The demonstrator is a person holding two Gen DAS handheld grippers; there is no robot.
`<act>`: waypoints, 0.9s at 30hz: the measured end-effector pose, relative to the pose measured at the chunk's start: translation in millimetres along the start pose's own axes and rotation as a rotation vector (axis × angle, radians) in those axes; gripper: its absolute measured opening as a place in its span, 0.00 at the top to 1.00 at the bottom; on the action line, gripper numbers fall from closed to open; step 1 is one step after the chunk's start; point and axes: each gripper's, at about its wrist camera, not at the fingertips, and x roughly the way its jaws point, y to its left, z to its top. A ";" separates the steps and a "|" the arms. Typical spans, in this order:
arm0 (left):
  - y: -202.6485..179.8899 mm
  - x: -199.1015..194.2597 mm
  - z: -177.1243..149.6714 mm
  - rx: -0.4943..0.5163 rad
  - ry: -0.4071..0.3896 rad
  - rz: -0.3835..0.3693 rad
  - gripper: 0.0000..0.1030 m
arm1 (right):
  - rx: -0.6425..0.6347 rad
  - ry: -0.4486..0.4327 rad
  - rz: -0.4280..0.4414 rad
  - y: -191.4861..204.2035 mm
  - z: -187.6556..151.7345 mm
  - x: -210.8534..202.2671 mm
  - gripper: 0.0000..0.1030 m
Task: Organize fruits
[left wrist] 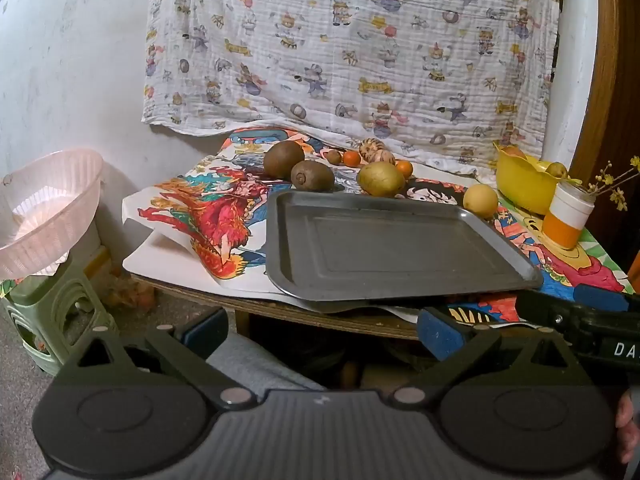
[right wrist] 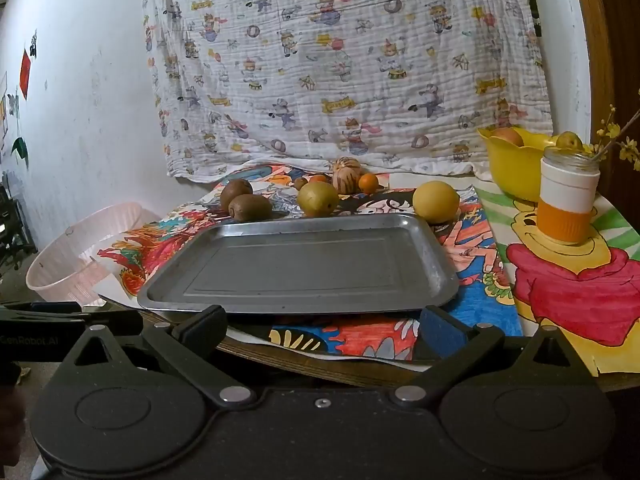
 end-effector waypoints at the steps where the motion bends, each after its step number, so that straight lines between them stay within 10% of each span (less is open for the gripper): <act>1: 0.0 -0.1 0.0 -0.001 -0.002 -0.001 0.00 | 0.000 0.000 -0.001 0.0 0.0 0.0 0.01; 27: 0.1 -0.1 0.0 -0.002 0.001 -0.001 0.00 | 0.004 0.004 0.002 -0.1 -0.6 0.1 0.01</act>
